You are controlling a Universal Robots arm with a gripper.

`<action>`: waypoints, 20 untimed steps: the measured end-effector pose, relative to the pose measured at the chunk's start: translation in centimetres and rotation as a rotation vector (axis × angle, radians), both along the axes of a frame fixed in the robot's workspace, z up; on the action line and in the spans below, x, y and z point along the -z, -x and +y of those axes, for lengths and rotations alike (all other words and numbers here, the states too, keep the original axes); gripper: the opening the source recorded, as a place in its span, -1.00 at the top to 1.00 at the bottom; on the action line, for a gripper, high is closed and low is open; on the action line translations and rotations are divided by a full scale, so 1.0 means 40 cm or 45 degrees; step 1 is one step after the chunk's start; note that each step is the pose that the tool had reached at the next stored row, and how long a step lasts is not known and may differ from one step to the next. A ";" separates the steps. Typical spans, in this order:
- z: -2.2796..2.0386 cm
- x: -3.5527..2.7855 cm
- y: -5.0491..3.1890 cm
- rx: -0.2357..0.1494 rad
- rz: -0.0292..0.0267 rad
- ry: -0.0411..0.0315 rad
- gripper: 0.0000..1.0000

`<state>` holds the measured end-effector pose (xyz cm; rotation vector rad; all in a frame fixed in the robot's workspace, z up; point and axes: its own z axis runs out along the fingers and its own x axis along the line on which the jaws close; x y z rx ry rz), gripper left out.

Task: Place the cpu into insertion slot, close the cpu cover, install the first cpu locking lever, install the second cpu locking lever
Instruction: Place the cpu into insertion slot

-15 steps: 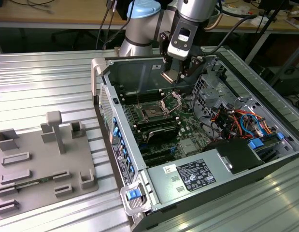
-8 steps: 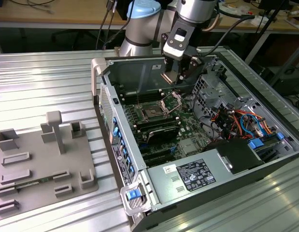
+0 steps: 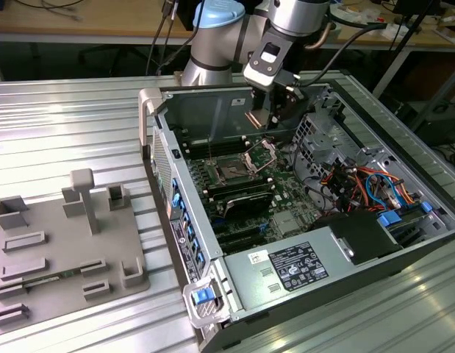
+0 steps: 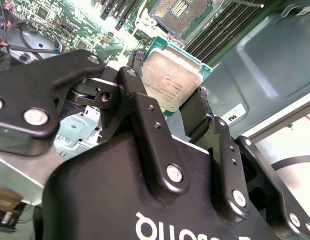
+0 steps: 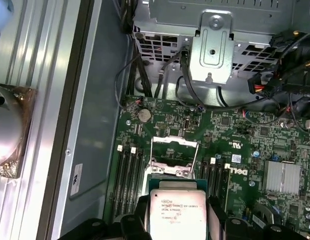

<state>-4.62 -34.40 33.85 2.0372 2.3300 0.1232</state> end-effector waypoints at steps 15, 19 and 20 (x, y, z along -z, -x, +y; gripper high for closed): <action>0.000 0.005 0.000 0.148 0.0003 0.0001 -0.09; -0.001 0.006 0.000 0.168 0.0003 0.0000 -0.09; -0.001 0.006 0.000 0.169 0.0004 0.0000 -0.09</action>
